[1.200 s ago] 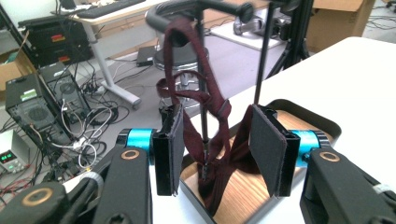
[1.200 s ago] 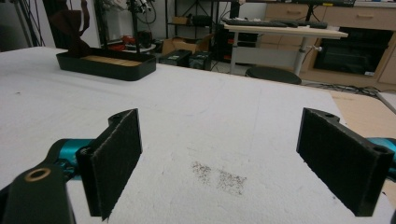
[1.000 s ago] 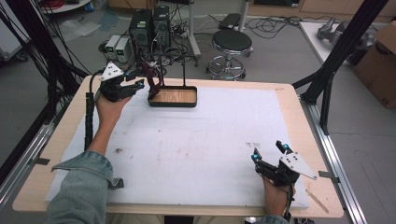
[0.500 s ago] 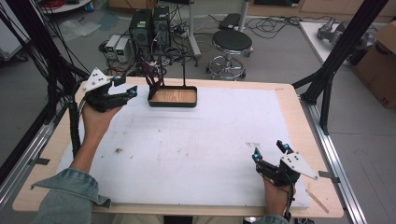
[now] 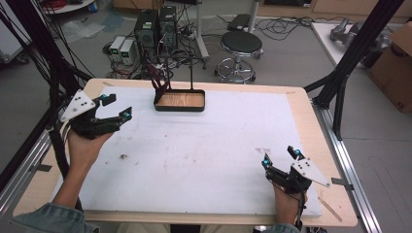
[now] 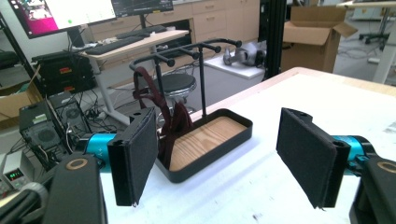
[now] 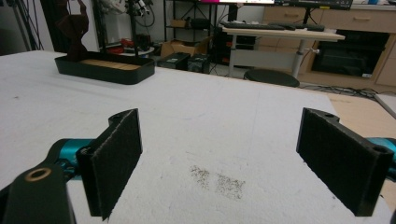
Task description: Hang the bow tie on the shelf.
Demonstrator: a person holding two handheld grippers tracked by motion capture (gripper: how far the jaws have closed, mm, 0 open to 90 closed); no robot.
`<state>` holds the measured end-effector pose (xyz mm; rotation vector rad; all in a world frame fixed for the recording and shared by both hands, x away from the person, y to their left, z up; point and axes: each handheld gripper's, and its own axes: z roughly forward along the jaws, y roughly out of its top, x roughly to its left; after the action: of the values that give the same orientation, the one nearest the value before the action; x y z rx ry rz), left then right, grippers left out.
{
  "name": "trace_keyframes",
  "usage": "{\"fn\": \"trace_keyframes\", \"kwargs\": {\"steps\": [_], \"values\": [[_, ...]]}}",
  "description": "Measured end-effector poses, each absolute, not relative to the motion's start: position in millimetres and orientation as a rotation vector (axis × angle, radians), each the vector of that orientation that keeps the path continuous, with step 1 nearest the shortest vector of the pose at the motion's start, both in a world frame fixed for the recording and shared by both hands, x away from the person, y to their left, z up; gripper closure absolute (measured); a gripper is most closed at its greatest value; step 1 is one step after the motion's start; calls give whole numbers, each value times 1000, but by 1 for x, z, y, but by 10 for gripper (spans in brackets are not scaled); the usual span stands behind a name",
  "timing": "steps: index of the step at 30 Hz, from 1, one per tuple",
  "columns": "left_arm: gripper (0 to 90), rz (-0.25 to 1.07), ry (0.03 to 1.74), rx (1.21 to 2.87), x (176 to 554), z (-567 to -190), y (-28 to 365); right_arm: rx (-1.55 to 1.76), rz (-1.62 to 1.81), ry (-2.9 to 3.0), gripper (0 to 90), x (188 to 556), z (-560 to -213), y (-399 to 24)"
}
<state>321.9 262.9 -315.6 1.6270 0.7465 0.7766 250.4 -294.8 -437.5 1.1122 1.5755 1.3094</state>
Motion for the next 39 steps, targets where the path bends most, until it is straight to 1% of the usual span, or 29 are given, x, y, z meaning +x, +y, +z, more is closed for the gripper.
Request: {"fn": "trace_keyframes", "kwargs": {"steps": [7,18,24,39], "values": [[272,791,771,1618,298,-332,276,1113,1304,1580,131,250,-438,-294],[255,800,807,1618,278,-357,277,1119,1306,1582,131,251,-438,-294],[255,801,823,1624,269,-370,276,1123,1307,1577,131,250,-438,-294],[246,796,878,1658,263,-399,278,1117,1305,1583,131,251,-438,-294]]}}
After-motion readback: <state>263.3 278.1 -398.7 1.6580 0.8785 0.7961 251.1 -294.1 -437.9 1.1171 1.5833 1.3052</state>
